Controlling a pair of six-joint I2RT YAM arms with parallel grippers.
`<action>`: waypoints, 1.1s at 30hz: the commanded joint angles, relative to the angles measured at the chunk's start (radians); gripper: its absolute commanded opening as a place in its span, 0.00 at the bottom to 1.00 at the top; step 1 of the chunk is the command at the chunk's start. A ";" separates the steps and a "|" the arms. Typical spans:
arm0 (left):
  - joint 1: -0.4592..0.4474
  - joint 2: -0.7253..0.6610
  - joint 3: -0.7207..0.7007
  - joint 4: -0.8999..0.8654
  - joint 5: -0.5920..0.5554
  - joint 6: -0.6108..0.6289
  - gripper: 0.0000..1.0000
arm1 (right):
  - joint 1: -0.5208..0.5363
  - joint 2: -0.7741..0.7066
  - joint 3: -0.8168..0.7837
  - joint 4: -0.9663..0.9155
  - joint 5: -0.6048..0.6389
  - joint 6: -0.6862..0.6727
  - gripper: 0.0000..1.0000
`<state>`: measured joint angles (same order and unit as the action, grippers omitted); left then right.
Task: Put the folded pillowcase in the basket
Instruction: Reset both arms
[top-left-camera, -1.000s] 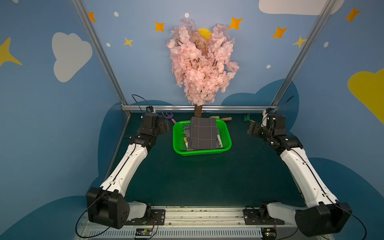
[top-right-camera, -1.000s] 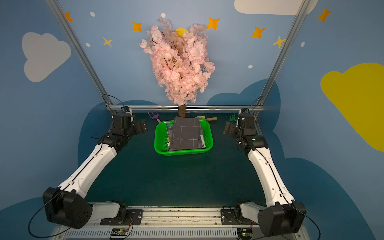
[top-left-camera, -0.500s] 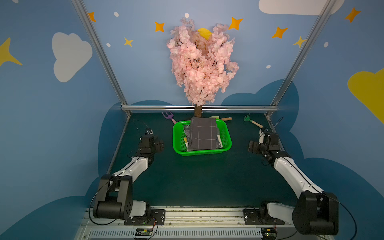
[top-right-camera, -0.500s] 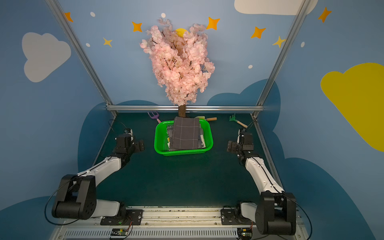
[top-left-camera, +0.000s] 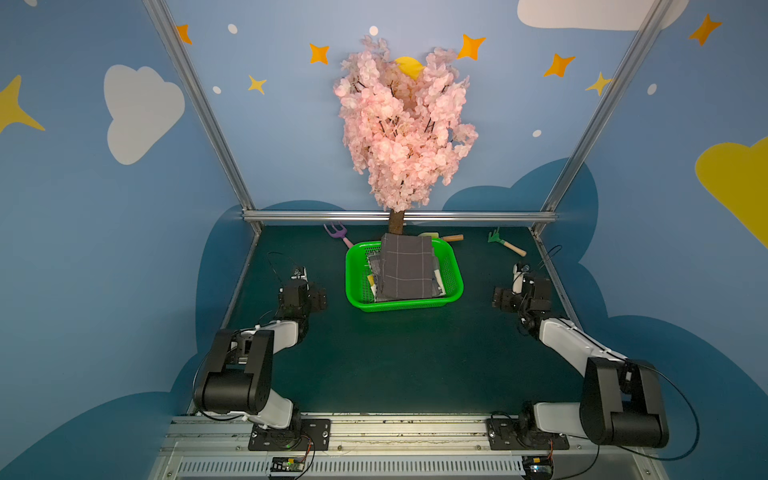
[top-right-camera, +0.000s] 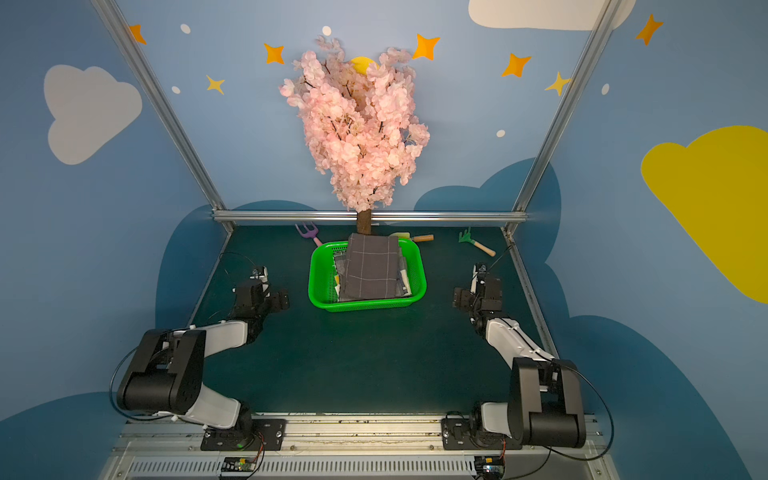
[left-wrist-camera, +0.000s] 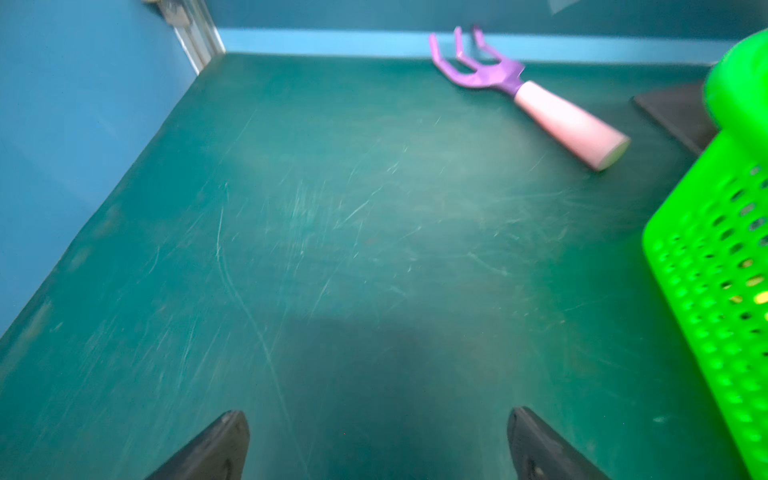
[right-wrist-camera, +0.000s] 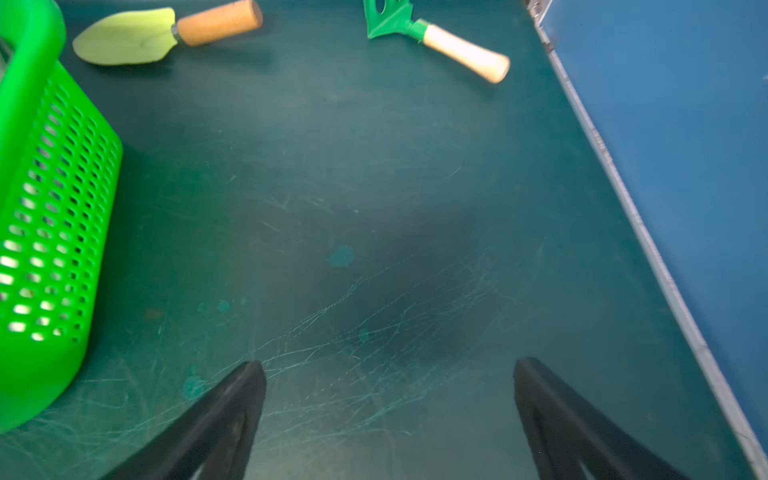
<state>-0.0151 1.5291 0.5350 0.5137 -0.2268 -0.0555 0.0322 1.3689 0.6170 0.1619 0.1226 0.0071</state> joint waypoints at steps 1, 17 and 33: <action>0.001 -0.013 -0.033 0.115 0.043 0.028 1.00 | 0.020 0.022 -0.047 0.209 -0.017 -0.013 0.98; 0.006 0.014 -0.148 0.336 0.141 0.057 1.00 | 0.060 0.097 -0.176 0.483 0.018 -0.055 0.98; 0.006 0.013 -0.148 0.332 0.141 0.059 1.00 | 0.049 0.101 -0.159 0.455 -0.006 -0.049 0.98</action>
<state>-0.0132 1.5555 0.3798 0.8322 -0.1001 -0.0059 0.0864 1.4731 0.4397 0.6144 0.1265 -0.0353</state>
